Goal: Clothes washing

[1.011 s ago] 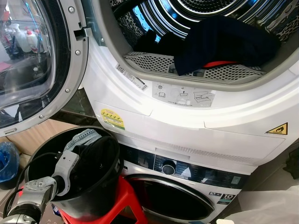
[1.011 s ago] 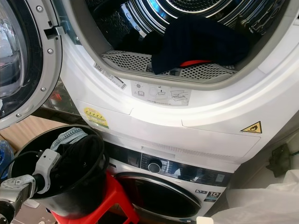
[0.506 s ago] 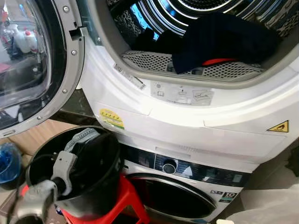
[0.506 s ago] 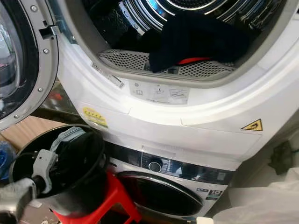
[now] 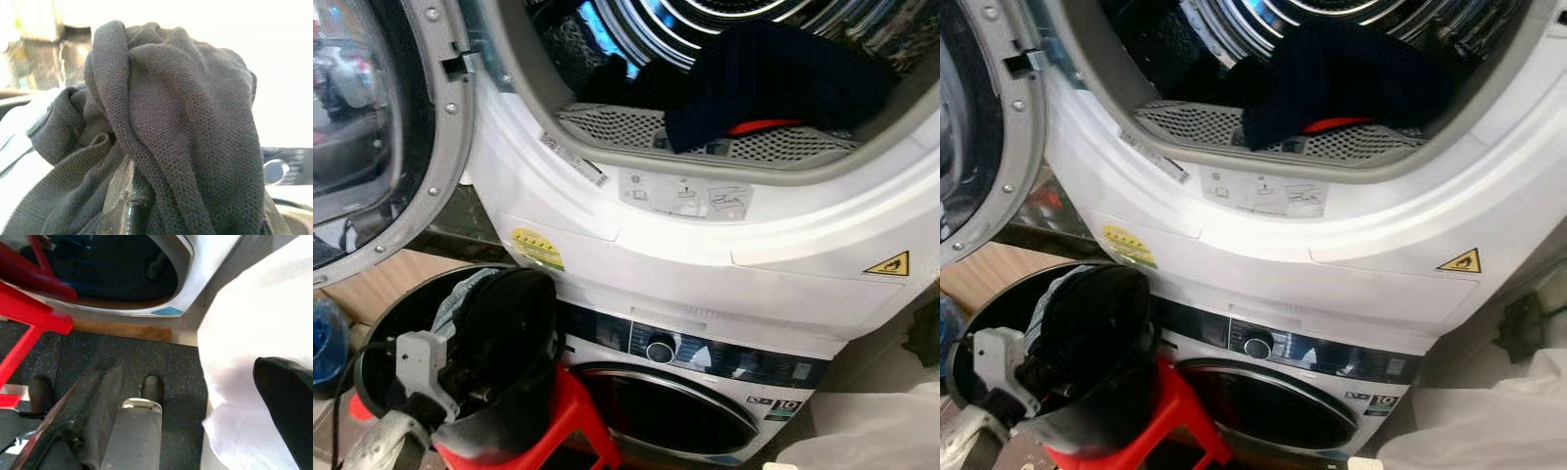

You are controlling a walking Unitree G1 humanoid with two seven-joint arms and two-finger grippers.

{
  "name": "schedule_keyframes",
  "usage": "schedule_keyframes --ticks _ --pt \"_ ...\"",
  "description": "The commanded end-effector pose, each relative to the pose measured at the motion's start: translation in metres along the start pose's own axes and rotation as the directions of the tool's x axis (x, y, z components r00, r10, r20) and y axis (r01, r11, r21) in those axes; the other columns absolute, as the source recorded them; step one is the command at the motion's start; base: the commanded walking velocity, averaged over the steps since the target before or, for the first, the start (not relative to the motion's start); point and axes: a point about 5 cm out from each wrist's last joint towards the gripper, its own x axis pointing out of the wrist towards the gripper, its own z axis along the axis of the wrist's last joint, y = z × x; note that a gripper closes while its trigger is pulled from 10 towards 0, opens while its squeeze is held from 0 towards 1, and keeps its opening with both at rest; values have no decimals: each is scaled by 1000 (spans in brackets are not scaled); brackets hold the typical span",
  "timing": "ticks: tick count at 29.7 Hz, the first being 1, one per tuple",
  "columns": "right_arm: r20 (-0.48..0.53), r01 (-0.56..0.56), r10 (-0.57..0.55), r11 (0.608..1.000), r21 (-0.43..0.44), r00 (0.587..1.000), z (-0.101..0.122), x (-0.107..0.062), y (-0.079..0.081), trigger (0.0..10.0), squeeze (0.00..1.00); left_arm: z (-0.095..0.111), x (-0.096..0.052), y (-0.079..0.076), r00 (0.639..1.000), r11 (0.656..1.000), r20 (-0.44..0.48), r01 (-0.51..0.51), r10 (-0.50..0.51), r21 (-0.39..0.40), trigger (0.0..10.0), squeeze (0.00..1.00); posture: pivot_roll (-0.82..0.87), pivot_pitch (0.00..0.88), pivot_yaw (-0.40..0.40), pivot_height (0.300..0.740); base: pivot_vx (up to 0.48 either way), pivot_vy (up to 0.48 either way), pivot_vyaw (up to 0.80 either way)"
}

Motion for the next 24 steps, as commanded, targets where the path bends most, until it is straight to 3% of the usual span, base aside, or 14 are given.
schedule_keyframes --ticks 1,5,7,11,12,13,15,17,20,22,24 --pt "-7 -11 11 1000 8 1000 -3 -1 4 10000 0 12 2 -4 999 1000 48 21 -22 20 0 0 -19 85 81 740 0 0 0" --pt "-6 -17 17 1000 9 1000 -2 -1 5 10000 0 41 1 -29 987 993 123 95 -104 75 0 0 -1 88 79 740 0 0 0" --pt "-7 -18 18 1000 9 1000 -2 -1 5 10000 0 47 1 -33 983 988 123 126 -136 85 0 0 1 87 79 740 0 0 0" --pt "-6 -25 25 1000 6 1000 -2 -1 7 10000 0 63 1 -54 945 947 88 310 -316 82 0 0 16 81 79 740 0 0 0" --pt "-6 -25 25 1000 6 1000 -2 -1 7 10000 0 63 1 -54 945 947 88 310 -316 82 0 0 16 81 79 740 0 0 0" --pt "-4 -28 28 1000 7 1000 -1 -1 8 10000 0 69 -3 -70 896 896 35 439 -442 68 0 0 20 79 79 740 0 0 0" --pt "-2 -31 31 999 9 1000 0 0 10 10000 0 73 -9 -84 824 824 -25 566 -566 31 0 0 21 72 83 740 0 0 0" --pt "1 -32 32 999 10 999 2 0 11 10000 0 77 -15 -92 774 776 -61 631 -630 -4 0 0 21 71 84 740 0 0 0" --pt "3 -33 33 999 15 999 3 0 12 10000 0 86 -19 -100 672 680 -115 731 -732 -55 0 0 25 67 86 740 0 0 0" --pt "2 -34 34 999 16 999 3 0 12 10000 0 93 -11 -102 646 652 -107 758 -756 -27 0 0 26 64 87 740 0 0 0" --pt "0 -33 33 999 19 999 3 0 12 10000 0 103 6 -101 671 669 -59 742 -739 53 0 0 19 60 90 740 0 0 0"
